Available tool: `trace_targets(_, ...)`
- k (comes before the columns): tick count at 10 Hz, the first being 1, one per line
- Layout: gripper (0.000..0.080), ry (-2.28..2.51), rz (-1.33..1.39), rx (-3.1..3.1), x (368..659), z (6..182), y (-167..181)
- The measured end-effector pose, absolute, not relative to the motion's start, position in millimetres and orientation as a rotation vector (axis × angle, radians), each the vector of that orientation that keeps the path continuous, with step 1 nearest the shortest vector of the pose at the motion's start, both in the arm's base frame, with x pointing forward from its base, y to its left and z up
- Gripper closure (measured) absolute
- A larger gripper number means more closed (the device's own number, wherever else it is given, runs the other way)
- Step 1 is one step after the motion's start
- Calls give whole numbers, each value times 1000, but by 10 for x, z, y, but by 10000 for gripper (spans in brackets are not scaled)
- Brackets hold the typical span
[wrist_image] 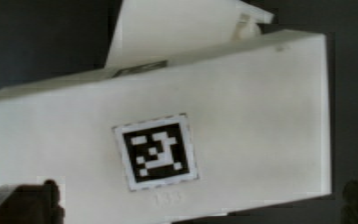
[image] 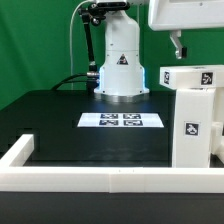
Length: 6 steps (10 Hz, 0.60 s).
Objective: Assemble cabinet
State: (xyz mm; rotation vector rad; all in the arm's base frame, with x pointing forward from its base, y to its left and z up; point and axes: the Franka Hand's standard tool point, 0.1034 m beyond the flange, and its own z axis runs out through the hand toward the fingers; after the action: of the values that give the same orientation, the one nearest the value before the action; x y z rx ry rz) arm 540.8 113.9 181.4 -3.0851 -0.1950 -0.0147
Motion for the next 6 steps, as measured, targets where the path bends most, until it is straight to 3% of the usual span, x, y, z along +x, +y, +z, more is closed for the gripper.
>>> trace_targets(6,2,-1306,-29,-2837,5429,1827,1103)
